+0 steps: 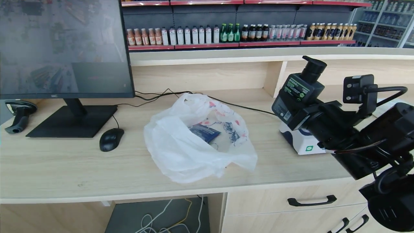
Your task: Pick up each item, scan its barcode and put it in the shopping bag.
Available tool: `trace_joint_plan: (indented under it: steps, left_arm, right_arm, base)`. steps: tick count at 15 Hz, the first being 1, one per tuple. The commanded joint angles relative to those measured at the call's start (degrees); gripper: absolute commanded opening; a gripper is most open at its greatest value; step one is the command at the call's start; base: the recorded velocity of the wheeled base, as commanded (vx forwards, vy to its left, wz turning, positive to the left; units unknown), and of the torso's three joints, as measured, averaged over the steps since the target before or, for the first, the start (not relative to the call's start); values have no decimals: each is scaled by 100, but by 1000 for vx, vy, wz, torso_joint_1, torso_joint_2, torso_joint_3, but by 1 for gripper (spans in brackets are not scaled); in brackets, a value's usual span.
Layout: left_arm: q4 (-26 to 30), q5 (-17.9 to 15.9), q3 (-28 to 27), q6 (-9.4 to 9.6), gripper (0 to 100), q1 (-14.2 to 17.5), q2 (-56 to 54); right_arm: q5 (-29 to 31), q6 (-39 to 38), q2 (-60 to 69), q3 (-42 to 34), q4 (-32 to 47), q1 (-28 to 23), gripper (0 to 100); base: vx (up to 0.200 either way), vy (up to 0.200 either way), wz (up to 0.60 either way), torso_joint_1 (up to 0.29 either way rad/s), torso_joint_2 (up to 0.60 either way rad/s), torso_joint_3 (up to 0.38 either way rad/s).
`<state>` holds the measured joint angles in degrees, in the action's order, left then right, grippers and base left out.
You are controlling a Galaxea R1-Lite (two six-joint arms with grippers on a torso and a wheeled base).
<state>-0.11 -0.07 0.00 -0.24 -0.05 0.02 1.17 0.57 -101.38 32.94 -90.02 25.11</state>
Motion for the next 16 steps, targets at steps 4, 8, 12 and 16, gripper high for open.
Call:
trace_joint_plan:
  steps: [4,8,12,16]
  left_arm:
    - [-7,-1,0,-2,100,-4,-2]
    - [-7,-1,0,-2,100,-4,-2]
    - [-7,-1,0,-2,100,-4,-2]
    - [-7,-1,0,-11,100,-4,-2]
  right_arm:
    - [-12,4,-5,99,2,20,0]
    - [-12,-31,-49,81,2,73,0]
    - [-12,-136,-436,99,2,380,0]
    - [-12,-154,-726,46,2,793,0]
  base:
    - [0,0,600,2,2,4]
    - [0,0,150,1,1,1]
    - [0,0,0,0,0,0]
    - [0,0,0,0,0,0]
